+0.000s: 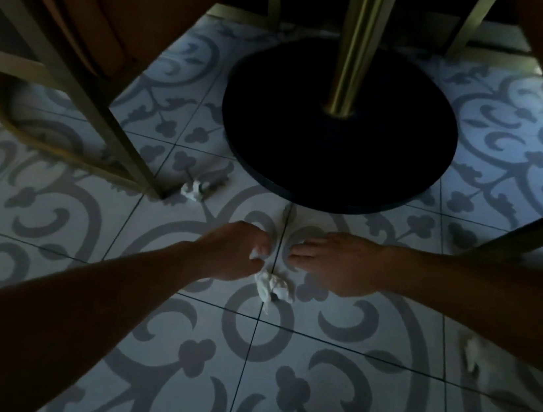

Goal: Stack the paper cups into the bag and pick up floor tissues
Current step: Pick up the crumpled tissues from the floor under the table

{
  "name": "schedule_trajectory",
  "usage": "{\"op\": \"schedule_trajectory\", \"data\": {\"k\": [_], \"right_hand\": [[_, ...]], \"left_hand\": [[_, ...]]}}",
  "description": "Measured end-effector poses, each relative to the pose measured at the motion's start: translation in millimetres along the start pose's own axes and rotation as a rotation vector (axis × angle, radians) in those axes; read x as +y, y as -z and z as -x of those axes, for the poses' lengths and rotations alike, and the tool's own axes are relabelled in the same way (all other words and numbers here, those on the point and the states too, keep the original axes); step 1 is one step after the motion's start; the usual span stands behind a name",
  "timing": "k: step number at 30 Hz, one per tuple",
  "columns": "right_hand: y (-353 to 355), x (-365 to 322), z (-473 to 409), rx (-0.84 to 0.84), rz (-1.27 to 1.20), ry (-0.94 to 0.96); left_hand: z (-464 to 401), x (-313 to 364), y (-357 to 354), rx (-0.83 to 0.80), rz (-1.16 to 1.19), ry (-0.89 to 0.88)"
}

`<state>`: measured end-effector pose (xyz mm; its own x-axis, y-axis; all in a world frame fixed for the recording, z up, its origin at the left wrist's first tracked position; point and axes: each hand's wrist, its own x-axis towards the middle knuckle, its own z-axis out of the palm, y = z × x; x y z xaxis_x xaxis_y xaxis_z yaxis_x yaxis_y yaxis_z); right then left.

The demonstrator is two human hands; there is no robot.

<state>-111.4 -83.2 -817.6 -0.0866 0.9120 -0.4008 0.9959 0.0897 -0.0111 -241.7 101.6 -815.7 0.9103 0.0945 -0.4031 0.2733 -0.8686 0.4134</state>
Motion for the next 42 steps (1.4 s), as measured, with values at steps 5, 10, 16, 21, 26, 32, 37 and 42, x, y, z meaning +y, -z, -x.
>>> {"op": "schedule_trajectory", "data": {"k": [5,10,16,21,26,32,37,42], "right_hand": [[-7.1,-18.7,8.8,-0.038,-0.067,-0.011],[-17.8,-32.5,13.2,-0.075,-0.101,-0.008],[-18.1,-41.8,11.9,-0.142,-0.189,-0.032],[-17.8,-47.7,9.7,-0.181,-0.174,-0.026],[-25.6,-51.0,7.8,-0.201,-0.116,-0.04],[-31.0,-54.2,12.0,-0.191,-0.12,-0.069],[-34.8,-54.1,18.3,-0.156,-0.113,-0.072],[-39.5,-48.0,29.4,0.027,-0.039,-0.035]], "left_hand": [[9.8,2.7,-9.7,-0.027,0.043,-0.033],[20.1,0.4,-23.3,-0.035,0.02,-0.035],[23.1,-9.9,-34.9,-0.026,0.016,-0.058],[23.1,-12.4,-37.6,-0.041,0.044,-0.052],[21.6,-9.4,-39.0,-0.118,-0.036,-0.059],[20.1,-9.6,-40.1,-0.081,0.007,-0.054],[22.0,-5.0,-41.1,-0.03,0.137,-0.008],[18.1,-1.0,-40.3,-0.004,0.588,0.22]]}}
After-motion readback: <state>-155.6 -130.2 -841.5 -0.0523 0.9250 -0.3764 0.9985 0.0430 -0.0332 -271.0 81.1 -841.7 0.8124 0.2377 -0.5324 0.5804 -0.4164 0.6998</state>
